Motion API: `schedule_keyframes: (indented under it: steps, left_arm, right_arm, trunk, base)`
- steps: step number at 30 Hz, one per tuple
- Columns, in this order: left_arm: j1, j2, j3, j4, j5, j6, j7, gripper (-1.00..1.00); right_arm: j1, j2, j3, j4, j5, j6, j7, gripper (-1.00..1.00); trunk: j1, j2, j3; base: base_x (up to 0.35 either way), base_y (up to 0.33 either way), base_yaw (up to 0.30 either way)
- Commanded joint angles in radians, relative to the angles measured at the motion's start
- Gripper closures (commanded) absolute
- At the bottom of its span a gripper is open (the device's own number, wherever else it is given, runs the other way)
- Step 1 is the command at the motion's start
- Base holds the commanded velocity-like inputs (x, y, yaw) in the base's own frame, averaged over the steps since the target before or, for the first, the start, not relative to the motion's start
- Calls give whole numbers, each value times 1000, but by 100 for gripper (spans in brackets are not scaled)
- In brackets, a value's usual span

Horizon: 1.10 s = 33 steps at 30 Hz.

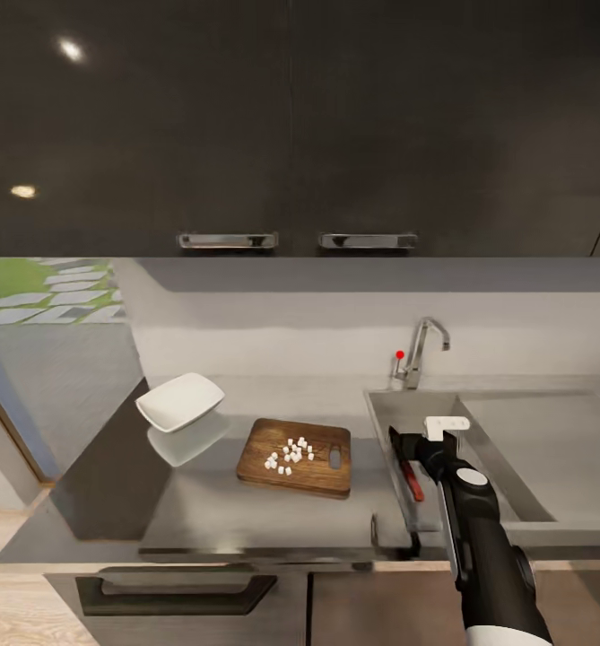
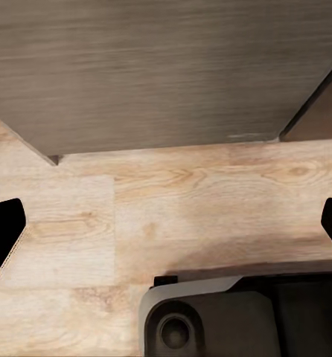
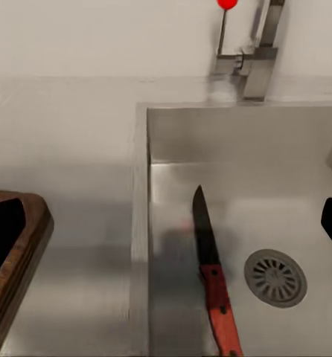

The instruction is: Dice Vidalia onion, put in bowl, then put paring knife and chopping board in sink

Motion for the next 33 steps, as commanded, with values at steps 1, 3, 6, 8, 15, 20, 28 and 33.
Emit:
schedule_keyframes:
  steps: [1, 3, 6, 8, 15, 20, 28, 33]
  left_arm:
    - [0, 1, -4, 0, 1, -2, 5, -100]
    - [0, 1, -4, 1, 1, -2, 5, -100]
    - [0, 1, -4, 0, 1, -2, 5, -100]
    - [0, 1, -4, 0, 1, -2, 5, -100]
    - [0, 1, -4, 0, 0, -2, 5, -100]
    - [0, 1, -4, 1, 0, -1, 5, -100]
    - [0, 1, -4, 1, -1, 0, 5, -100]
    - [0, 1, -4, 1, -1, 0, 5, -100]
  right_arm:
    - [-1, 1, -3, -1, 11, 4, 9, -100]
    - [-1, 1, -3, 4, 11, 4, 9, -100]
    - [-1, 1, -3, 16, 11, 4, 9, -100]
    - [-1, 1, -4, 18, 11, 4, 8, -100]
    - [-1, 1, -4, 41, 11, 4, 9, -100]
    - [-1, 1, -3, 41, 11, 4, 9, -100]
    - [-1, 1, -4, 41, 11, 4, 9, -100]
    - [-1, 1, -4, 41, 11, 4, 9, -100]
  trunk:
    - [1, -2, -2]
    - [1, -2, -2]
    - [1, -2, -2]
    - [1, -2, -2]
    - [1, -2, -3]
    - [1, -2, -9]
    - [1, -2, -21]
    - [1, -2, -29]
  base:
    - [-1, 315, 0]
    - [0, 315, 0]
    - [0, 276, 0]
    - [0, 250, 0]
    - [0, 177, 0]
    - [0, 11, 0]
    - [126, 0, 0]
    - [108, 0, 0]
